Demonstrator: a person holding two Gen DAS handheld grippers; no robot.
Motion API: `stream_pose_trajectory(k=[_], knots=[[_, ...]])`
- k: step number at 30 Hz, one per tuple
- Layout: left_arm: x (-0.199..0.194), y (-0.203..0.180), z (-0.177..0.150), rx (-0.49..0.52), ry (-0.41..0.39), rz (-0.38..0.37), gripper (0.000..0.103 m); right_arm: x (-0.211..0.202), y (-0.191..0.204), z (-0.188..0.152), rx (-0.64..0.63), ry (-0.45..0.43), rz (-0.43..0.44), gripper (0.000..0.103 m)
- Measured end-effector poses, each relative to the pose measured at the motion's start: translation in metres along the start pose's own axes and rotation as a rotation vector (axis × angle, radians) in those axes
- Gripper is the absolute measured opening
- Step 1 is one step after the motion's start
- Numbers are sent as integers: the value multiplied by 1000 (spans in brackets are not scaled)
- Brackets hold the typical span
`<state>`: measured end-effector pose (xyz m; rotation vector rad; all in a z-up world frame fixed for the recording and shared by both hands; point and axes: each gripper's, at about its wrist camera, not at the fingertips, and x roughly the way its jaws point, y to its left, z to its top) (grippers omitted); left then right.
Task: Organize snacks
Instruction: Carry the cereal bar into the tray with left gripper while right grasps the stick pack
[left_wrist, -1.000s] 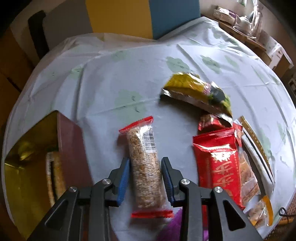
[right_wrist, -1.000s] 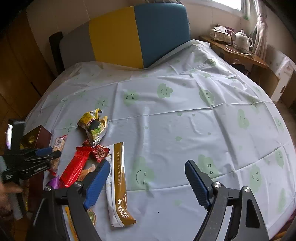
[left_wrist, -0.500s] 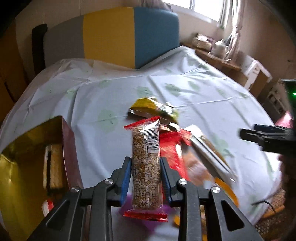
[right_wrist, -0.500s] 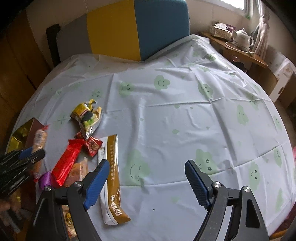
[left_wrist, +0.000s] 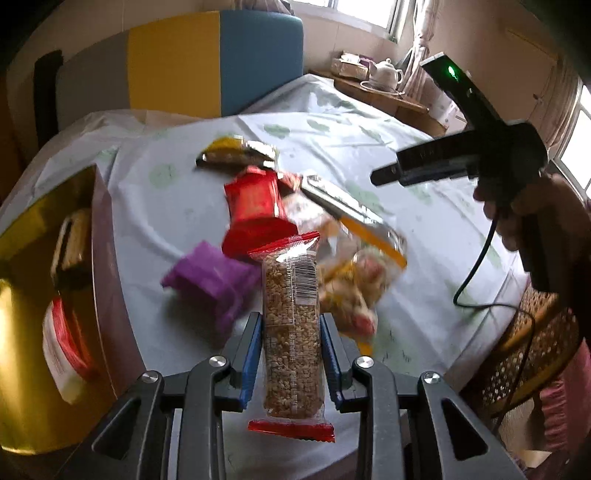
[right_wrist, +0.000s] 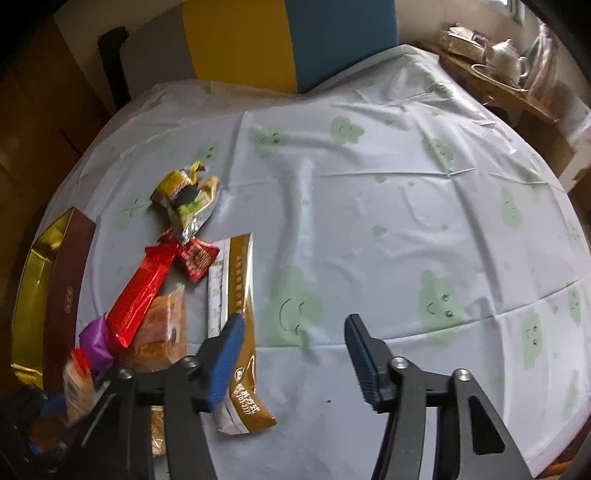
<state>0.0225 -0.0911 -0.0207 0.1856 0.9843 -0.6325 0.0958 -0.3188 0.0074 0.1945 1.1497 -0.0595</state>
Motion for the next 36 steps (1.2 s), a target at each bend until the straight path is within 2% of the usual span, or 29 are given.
stream_pose_trajectory(k=[6, 9, 17, 18, 20, 21, 32, 34, 36], knots=[[13, 4, -12, -25, 20, -21, 31, 5, 17, -4, -56, 16, 69, 51], [20, 7, -16, -34, 35, -30, 31, 11, 26, -6, -83, 37, 72, 51], [22, 9, -22, -50, 14, -49, 31, 35, 43, -9, -155, 110, 67, 51], [22, 9, -22, -53, 13, -50, 31, 39, 45, -10, -166, 120, 60, 48], [22, 11, -23, -63, 9, -55, 32, 45, 48, -12, -196, 135, -6, 28], [22, 11, -24, -66, 8, -57, 32, 44, 49, -13, -204, 122, -33, 26], [22, 6, -20, -33, 5, -28, 31, 46, 39, -13, -200, 139, -20, 30], [18, 6, -19, -41, 11, -50, 31, 46, 39, -15, -212, 133, -24, 30], [4, 7, -15, -45, -18, -80, 31, 45, 43, -18, -222, 130, -31, 30]])
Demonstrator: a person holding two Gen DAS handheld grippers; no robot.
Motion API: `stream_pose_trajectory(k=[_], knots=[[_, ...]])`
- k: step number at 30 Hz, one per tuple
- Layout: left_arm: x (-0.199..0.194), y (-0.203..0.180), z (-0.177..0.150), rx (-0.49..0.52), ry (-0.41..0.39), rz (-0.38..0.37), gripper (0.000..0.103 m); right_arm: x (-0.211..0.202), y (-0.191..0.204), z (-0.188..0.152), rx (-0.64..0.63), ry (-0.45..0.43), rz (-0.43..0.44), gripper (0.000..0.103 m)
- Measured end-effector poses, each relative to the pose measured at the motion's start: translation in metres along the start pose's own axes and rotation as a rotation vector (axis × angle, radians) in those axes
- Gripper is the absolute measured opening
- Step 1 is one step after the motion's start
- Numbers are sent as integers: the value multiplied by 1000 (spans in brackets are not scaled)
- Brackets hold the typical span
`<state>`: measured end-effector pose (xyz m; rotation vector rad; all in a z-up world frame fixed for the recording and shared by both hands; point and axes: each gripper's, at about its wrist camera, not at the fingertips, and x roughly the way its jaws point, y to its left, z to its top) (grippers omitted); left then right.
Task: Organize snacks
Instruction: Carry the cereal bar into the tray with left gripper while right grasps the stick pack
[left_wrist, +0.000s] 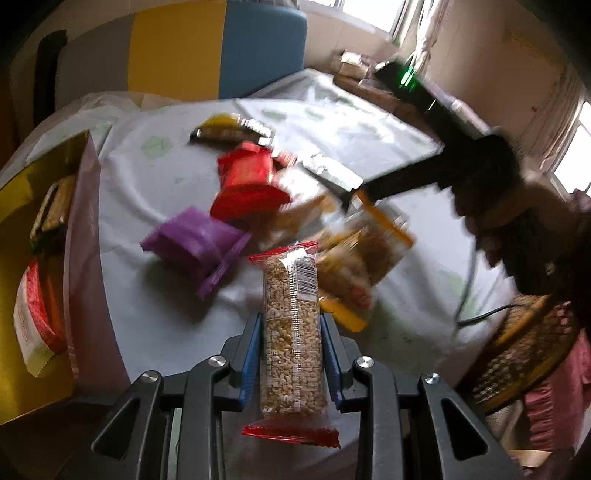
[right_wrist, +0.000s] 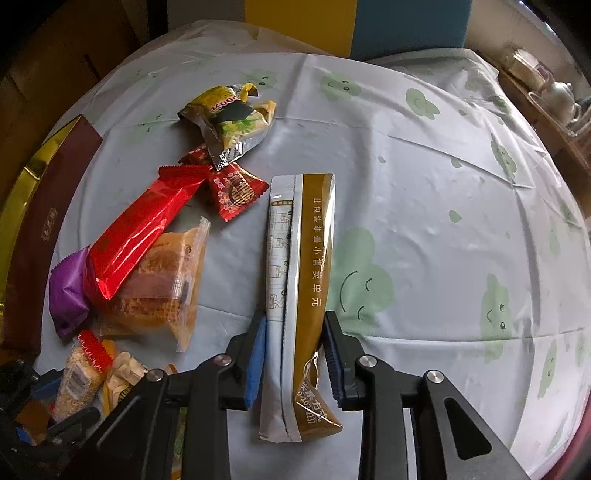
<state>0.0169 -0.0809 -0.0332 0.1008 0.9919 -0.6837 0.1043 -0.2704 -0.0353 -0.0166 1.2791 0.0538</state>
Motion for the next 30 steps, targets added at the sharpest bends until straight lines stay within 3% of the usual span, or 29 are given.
stream_pose_trajectory(k=[3, 8, 12, 16, 22, 30], knots=[[-39, 9, 14, -41, -99, -63, 31, -1, 5, -4, -19, -3, -14, 30], [-92, 65, 32, -241, -237, -39, 31, -2, 20, -5, -36, -6, -30, 30], [-100, 122, 27, -447, -238, 29, 31, -1, 27, -7, -45, -7, -37, 30], [-88, 152, 15, -607, -193, 2, 31, 2, 31, -8, -51, -7, -41, 30], [-67, 158, 14, -647, -151, 19, 31, 3, 34, -9, -58, -8, -44, 30], [-57, 158, 8, -623, -113, 61, 33, 1, 32, -10, -62, -6, -44, 31]])
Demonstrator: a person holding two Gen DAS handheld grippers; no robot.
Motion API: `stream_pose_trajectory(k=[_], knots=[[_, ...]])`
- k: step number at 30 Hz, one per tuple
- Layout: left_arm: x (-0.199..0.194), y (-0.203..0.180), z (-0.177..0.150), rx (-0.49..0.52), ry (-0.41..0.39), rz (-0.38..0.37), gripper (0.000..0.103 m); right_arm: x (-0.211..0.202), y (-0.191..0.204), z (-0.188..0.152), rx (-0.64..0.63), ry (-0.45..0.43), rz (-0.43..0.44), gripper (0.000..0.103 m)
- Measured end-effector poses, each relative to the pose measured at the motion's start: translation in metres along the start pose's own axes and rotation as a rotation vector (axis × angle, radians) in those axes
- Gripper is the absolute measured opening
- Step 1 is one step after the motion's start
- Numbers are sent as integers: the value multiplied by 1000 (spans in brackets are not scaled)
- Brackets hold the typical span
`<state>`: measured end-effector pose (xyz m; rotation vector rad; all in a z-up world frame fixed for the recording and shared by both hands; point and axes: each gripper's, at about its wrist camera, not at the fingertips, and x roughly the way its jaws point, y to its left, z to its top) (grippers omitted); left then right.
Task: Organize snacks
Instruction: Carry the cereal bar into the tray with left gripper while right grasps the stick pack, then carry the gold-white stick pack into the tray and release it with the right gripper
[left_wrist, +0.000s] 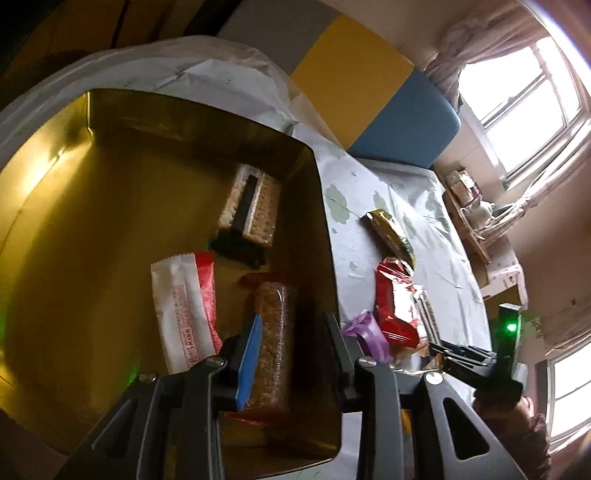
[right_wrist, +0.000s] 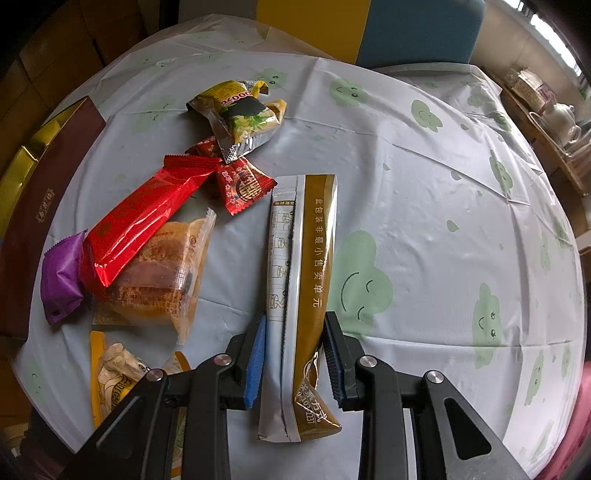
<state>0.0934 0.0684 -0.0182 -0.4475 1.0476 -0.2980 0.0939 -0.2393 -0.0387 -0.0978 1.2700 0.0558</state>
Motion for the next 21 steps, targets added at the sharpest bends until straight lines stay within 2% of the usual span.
stream_pose_trajectory(k=[5, 12, 17, 21], knots=[[-7, -9, -4, 94, -43, 80, 33, -2, -1, 0, -2, 1, 0, 31], [-12, -12, -9, 163, -73, 197, 33, -4, -1, 2, 0, -1, 0, 30], [-25, -8, -10, 182, -101, 225, 33, -6, -10, 3, 14, 3, 13, 28], [-34, -3, -12, 178, -123, 244, 33, -10, -29, 6, 78, -9, -6, 28]])
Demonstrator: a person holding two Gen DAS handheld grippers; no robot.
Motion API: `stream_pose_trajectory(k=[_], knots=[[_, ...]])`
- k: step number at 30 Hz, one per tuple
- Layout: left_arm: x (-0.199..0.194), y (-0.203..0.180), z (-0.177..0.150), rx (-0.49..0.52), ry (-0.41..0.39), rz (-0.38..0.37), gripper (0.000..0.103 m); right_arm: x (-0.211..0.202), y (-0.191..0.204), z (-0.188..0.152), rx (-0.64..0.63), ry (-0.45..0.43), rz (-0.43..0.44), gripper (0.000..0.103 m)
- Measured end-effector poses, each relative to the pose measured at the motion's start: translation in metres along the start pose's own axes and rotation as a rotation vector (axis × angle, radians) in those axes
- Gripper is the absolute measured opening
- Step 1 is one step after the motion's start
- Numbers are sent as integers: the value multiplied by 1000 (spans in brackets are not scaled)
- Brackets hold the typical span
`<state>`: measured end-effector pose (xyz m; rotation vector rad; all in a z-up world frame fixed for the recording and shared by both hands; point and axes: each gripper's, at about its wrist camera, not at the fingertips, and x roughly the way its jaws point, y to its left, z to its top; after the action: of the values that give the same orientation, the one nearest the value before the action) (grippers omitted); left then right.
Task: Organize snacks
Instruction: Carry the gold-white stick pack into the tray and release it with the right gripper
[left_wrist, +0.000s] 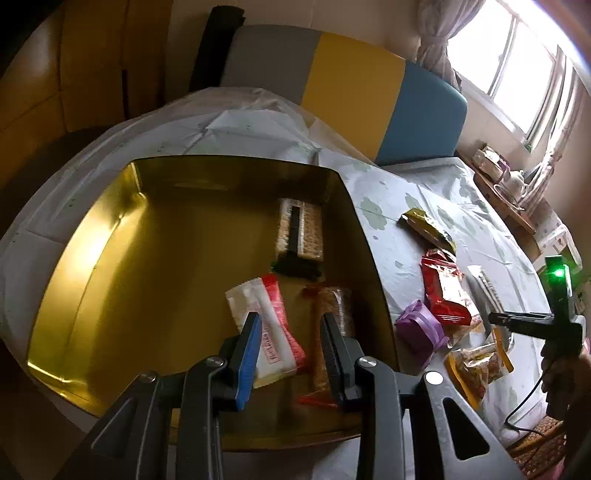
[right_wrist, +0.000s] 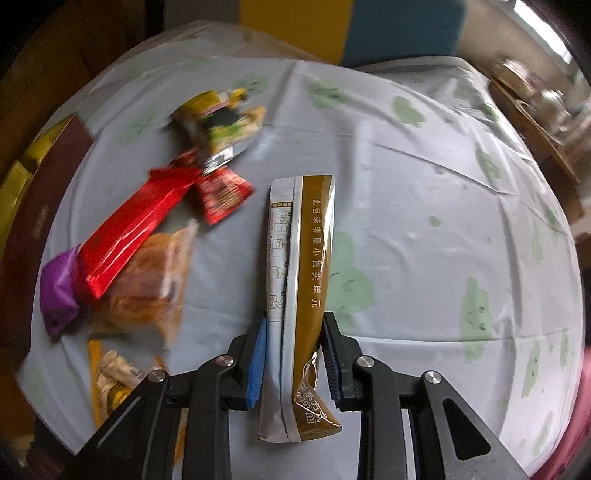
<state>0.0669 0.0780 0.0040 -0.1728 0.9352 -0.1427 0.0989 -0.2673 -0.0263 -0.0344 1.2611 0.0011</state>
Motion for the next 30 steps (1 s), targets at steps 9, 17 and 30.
stream_pose_trajectory(k=[9, 17, 30], knots=[[-8, 24, -3, -46, -22, 69, 33, -17, -36, 4, 125, -59, 18, 28], [-14, 44, -1, -78, -56, 102, 33, -53, -19, 10, 158, -153, 119, 28], [-21, 64, -2, -124, -83, 118, 33, -89, 168, 29, -63, -151, 550, 29]])
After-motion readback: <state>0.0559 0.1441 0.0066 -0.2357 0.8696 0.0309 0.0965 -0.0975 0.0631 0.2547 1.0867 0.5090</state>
